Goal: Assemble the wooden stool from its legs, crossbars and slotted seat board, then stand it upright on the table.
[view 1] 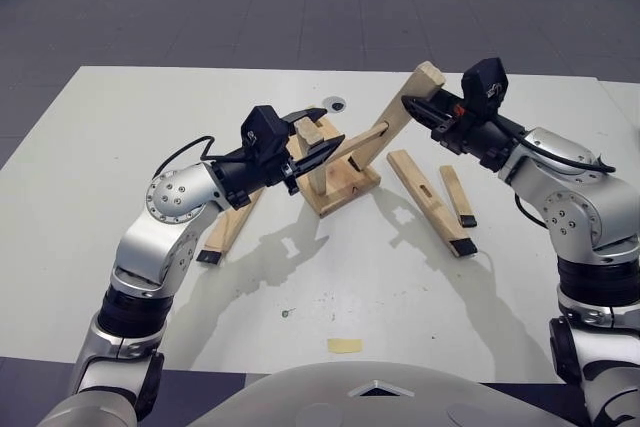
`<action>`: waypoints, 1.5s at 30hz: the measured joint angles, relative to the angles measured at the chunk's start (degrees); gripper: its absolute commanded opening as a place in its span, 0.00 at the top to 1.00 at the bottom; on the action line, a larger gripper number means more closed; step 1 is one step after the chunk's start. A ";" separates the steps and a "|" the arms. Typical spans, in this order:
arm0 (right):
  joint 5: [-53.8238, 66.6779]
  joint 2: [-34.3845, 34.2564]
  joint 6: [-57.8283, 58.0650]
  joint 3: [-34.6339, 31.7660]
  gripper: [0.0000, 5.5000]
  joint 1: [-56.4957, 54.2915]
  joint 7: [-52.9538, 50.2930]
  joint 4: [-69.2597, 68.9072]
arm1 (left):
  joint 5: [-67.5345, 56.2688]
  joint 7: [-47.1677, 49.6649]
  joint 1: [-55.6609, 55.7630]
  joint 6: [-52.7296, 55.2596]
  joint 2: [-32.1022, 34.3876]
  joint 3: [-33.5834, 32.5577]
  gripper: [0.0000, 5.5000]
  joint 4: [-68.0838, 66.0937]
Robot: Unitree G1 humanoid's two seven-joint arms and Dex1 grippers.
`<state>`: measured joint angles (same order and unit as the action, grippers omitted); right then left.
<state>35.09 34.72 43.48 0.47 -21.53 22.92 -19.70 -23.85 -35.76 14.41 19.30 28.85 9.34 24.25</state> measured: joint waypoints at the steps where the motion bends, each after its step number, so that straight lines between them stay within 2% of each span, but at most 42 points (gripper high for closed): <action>1: 0.27 0.01 0.11 -0.10 0.79 0.05 -0.11 -0.11 | -0.43 -0.34 0.35 0.62 0.21 -0.18 0.63 -0.08; 7: 9.71 -3.73 8.58 -6.51 0.80 0.79 -5.49 -4.86 | -8.06 -4.45 2.76 7.41 2.03 -5.16 0.63 -0.12; 11: 17.66 -6.96 17.93 -11.14 0.80 -0.59 -12.62 -7.86 | -13.66 -7.02 4.16 12.70 3.75 -8.61 0.63 0.26; 19: 17.70 -8.05 19.34 -10.97 0.81 -0.45 -15.96 -9.60 | -12.15 -7.60 1.45 11.69 5.21 -7.83 0.63 3.85; 25: 12.63 -6.63 14.50 -7.48 0.81 1.21 -13.24 -9.60 | -9.88 -6.61 -0.87 9.61 5.16 -6.27 0.63 5.44; 30: 11.06 -8.49 10.66 -6.93 0.81 1.70 -11.88 -7.38 | -9.46 -6.20 -1.18 8.72 4.99 -6.02 0.63 5.45; 31: 11.05 -8.94 10.21 -7.01 0.74 1.70 -11.82 -7.11 | -9.46 -6.20 -1.16 8.64 4.98 -6.02 0.56 5.38; 36: 11.37 -11.33 10.02 -7.93 0.59 1.73 -11.84 -4.84 | -10.76 -8.23 -2.75 11.52 3.53 -1.79 0.40 3.94; 45: 15.93 -12.73 10.30 -14.15 0.31 -8.18 -14.82 -4.06 | -11.96 -7.37 -2.70 12.83 3.35 -2.57 0.11 6.08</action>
<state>51.01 21.99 53.78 -13.68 -29.71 8.10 -23.76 -35.80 -43.13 11.72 32.13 32.20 6.77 30.33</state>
